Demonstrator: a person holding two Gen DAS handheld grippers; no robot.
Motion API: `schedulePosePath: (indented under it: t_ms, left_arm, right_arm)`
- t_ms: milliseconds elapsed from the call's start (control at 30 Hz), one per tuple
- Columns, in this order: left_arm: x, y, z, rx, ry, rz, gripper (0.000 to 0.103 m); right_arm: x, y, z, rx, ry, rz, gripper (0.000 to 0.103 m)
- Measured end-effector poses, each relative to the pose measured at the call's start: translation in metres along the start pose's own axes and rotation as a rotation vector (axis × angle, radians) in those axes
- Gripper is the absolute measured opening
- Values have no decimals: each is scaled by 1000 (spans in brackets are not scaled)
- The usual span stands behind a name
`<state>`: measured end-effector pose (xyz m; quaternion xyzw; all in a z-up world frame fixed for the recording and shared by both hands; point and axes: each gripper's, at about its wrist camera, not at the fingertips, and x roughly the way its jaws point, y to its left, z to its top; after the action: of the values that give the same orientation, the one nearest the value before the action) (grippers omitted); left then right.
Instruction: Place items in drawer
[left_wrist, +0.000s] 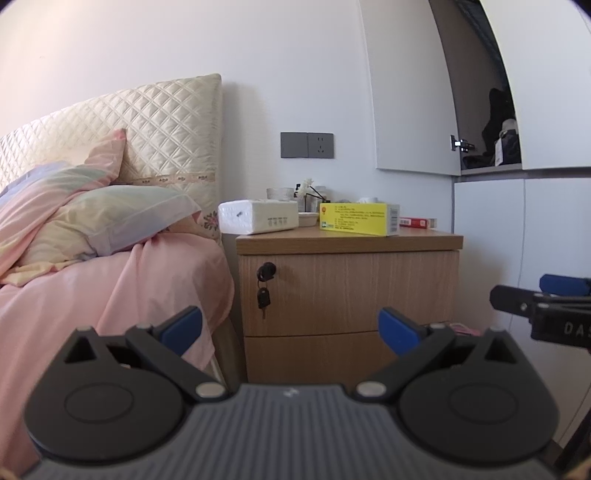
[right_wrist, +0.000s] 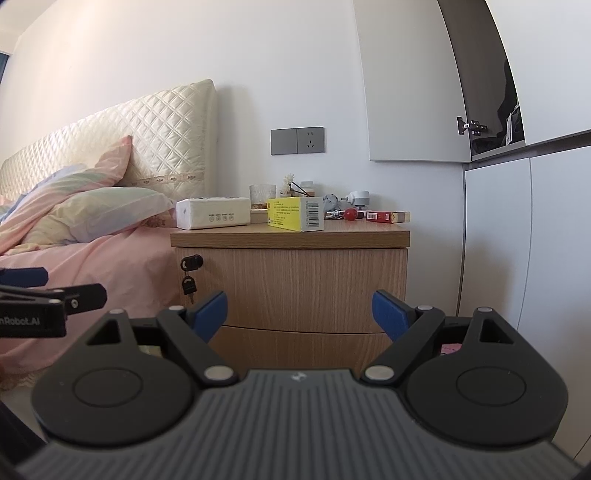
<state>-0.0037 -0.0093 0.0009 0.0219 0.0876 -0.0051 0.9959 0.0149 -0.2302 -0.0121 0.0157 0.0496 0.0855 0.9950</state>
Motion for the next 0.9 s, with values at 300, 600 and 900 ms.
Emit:
schedulePosePath:
  t_ms: [300,600,900]
  left_arm:
    - [1,6,-3,6,-4,-14,103]
    - [1,5,-3,4,-2,-15,103]
    - [0,1,-5,8,-4,-13,103]
  right_arm:
    - [1,0,-1,5,-1,0,87]
    - [1,-2,-1,6,3,-1,87]
    - [0,-3,-1,9,2,0,87]
